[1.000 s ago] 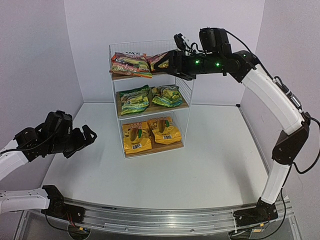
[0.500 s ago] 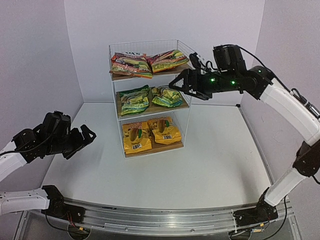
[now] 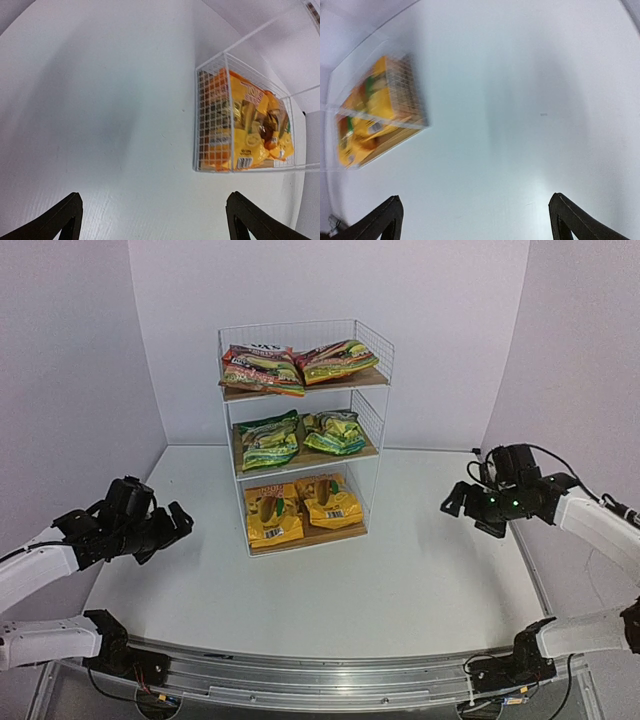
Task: Place and organize the candy bags onto the shelf
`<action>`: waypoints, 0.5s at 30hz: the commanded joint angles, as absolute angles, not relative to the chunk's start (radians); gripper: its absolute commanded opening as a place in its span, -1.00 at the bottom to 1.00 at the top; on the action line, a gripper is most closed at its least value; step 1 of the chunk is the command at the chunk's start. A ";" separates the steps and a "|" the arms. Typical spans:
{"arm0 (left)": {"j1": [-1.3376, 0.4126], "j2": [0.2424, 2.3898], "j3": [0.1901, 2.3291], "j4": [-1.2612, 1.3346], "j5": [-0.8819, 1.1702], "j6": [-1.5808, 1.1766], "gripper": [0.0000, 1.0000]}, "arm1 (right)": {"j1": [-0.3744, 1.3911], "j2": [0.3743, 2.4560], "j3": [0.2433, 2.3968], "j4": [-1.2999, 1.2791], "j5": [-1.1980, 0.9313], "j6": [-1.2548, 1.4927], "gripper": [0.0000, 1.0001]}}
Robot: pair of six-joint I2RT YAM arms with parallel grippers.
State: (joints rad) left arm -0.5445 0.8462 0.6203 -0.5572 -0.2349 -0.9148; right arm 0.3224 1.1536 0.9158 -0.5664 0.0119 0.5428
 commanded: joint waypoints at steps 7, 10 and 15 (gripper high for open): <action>-0.109 0.859 0.471 -0.065 -0.091 -0.678 0.99 | -0.041 1.095 0.734 -0.266 0.134 0.366 0.97; -0.109 0.866 0.456 -0.019 -0.130 -0.651 0.99 | -0.041 1.055 0.722 -0.268 0.239 0.357 0.97; -0.109 0.857 0.455 -0.005 -0.131 -0.627 0.99 | -0.041 0.985 0.687 -0.265 0.303 0.351 0.96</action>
State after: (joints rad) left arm -0.1120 0.8646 0.4553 -0.0966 -0.1299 -0.6806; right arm -0.0425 1.0337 0.7161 -0.3052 0.1941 0.3846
